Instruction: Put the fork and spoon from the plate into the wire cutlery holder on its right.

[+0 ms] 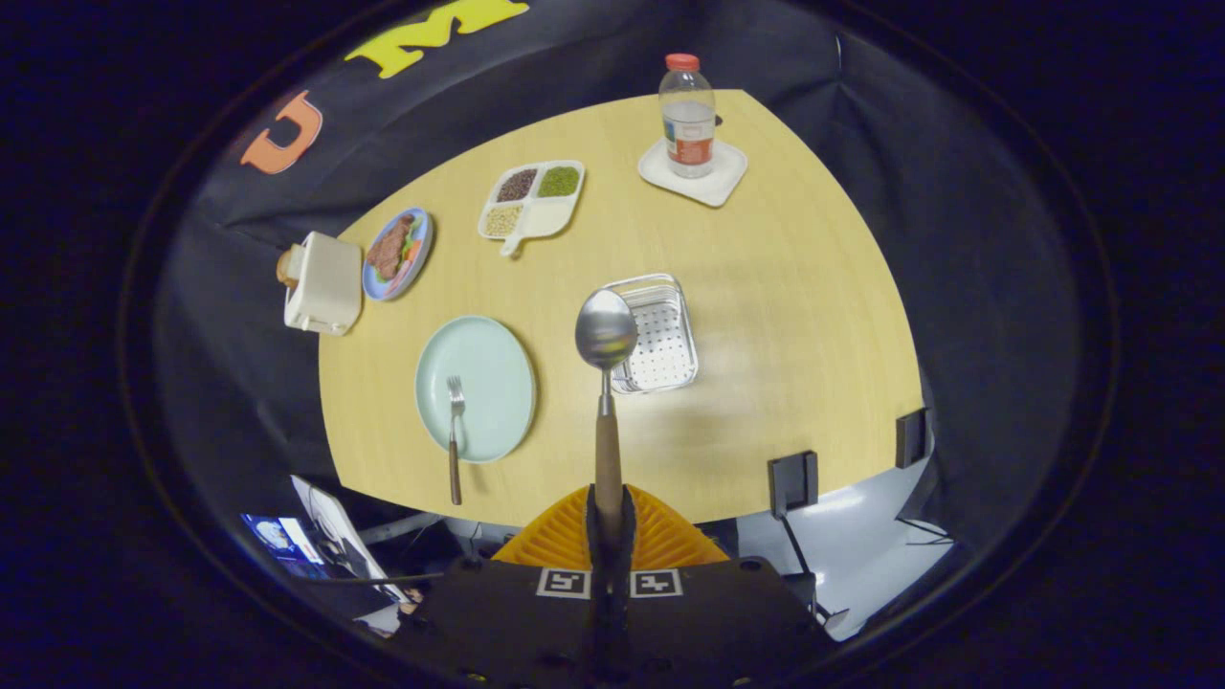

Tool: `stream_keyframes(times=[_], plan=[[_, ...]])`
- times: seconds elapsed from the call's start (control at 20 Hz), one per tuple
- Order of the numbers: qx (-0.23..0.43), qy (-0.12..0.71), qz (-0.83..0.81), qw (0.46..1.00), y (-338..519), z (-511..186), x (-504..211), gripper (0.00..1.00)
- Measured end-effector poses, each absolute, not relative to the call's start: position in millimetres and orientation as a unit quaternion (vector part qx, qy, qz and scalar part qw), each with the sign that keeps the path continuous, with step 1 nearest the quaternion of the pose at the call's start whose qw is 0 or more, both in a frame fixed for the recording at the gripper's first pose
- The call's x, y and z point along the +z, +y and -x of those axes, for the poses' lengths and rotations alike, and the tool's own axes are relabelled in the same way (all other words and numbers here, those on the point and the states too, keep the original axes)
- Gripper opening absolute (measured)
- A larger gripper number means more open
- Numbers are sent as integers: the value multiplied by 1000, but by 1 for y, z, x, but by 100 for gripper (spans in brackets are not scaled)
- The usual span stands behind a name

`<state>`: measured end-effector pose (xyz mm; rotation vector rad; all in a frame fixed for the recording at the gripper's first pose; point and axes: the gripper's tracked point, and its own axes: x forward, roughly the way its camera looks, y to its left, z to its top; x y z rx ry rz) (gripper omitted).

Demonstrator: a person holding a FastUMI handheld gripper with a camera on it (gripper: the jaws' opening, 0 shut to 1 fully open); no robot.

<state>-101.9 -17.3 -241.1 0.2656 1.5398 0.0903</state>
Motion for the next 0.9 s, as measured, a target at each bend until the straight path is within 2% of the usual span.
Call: stream_keyframes(times=[0.45, 0.6, 0.75, 0.8, 0.9], plan=[[-13, 751, -147, 644, -31, 76, -304, 0], [-20, 747, -157, 646, -29, 63, -315, 1], [-30, 749, -148, 646, -31, 62, -319, 13], [-31, 748, -148, 646, -32, 63, -318, 27], [-32, 744, -153, 650, -29, 65, -313, 39]])
